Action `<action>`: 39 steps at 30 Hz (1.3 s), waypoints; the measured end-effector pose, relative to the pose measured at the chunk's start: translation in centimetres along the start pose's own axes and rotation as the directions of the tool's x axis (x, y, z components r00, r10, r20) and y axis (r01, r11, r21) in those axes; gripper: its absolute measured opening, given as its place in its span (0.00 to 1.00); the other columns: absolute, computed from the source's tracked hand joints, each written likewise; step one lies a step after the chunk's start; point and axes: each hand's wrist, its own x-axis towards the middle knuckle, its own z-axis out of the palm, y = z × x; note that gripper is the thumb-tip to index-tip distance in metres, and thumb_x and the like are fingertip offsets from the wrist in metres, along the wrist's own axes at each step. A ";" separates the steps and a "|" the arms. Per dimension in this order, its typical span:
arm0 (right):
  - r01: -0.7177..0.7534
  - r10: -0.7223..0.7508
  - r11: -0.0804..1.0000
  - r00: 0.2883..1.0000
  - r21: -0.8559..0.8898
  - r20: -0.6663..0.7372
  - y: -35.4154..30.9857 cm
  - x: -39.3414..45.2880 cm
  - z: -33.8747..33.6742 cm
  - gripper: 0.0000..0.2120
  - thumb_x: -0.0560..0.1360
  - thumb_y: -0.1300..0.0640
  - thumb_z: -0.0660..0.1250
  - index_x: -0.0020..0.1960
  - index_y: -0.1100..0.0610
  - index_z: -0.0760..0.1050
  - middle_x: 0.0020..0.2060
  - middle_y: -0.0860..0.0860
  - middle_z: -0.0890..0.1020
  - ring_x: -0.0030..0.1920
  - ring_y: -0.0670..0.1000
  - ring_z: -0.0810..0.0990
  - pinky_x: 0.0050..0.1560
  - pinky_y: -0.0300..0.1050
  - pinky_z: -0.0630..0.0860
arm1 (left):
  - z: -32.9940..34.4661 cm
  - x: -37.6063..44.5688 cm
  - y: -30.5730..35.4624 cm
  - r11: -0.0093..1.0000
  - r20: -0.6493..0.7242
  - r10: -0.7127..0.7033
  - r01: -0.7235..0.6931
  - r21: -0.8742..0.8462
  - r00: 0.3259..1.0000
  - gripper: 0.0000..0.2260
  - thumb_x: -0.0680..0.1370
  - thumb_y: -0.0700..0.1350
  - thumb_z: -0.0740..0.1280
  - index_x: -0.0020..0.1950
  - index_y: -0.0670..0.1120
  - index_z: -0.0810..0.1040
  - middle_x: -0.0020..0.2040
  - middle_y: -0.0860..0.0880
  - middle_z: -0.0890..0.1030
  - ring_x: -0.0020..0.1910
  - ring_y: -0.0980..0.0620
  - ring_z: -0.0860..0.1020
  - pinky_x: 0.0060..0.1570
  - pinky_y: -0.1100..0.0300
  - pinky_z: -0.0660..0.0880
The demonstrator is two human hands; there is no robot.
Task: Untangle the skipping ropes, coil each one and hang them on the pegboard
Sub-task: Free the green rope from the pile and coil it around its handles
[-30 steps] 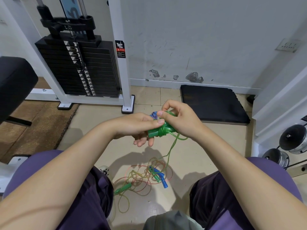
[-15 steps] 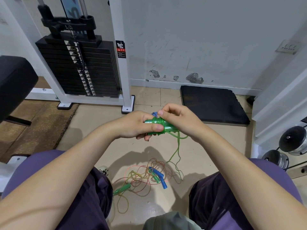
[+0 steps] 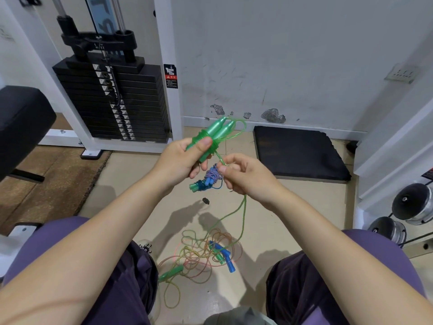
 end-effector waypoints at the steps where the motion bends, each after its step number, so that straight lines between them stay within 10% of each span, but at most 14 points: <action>1: 0.012 -0.014 0.998 0.999 -0.059 -0.032 0.0 0.0 0.1 0.05 0.81 0.59 0.64 0.46 0.57 0.74 0.23 0.49 0.73 0.21 0.43 0.65 0.24 0.32 0.62 | -0.1 0.1 0.0 1.000 -0.042 -0.014 0.014 -0.005 0.999 0.18 0.80 0.58 0.65 0.39 0.46 0.76 0.30 0.48 0.78 0.21 0.54 0.66 0.22 0.66 0.61; 6: 0.113 -0.149 0.948 0.984 -0.297 -0.099 -0.8 -0.6 0.3 0.15 0.80 0.56 0.65 0.37 0.61 0.73 0.22 0.44 0.70 0.24 0.42 0.64 0.27 0.35 0.62 | -1.5 0.9 -0.3 0.976 -0.169 -0.048 0.082 0.203 0.985 0.19 0.79 0.58 0.66 0.35 0.47 0.76 0.24 0.52 0.76 0.21 0.59 0.67 0.22 0.68 0.63; 14: 0.331 -0.394 0.716 0.918 -0.615 0.034 -1.5 -0.9 -1.2 0.06 0.76 0.58 0.70 0.41 0.58 0.80 0.35 0.52 0.80 0.36 0.51 0.75 0.39 0.48 0.71 | -1.4 0.1 0.0 0.829 0.361 -0.312 0.066 0.555 0.879 0.18 0.77 0.60 0.67 0.37 0.48 0.78 0.27 0.51 0.77 0.25 0.55 0.66 0.25 0.66 0.63; 23: 0.304 -0.324 0.793 0.944 -0.528 0.058 -1.5 -1.1 -1.1 0.04 0.74 0.59 0.72 0.44 0.60 0.83 0.39 0.52 0.82 0.40 0.52 0.78 0.43 0.45 0.73 | -0.2 -0.5 0.4 0.875 0.547 -0.365 0.078 0.477 0.753 0.16 0.75 0.59 0.69 0.38 0.47 0.78 0.28 0.48 0.75 0.22 0.55 0.65 0.24 0.63 0.59; 39: 0.185 -0.250 0.871 0.964 -0.455 -0.086 -1.3 -0.9 -1.0 0.04 0.73 0.60 0.74 0.43 0.61 0.82 0.35 0.51 0.82 0.33 0.39 0.74 0.37 0.33 0.70 | -0.3 -0.9 0.6 0.867 0.502 -0.328 0.044 0.496 0.800 0.16 0.77 0.56 0.70 0.39 0.44 0.80 0.28 0.48 0.79 0.22 0.56 0.69 0.25 0.66 0.65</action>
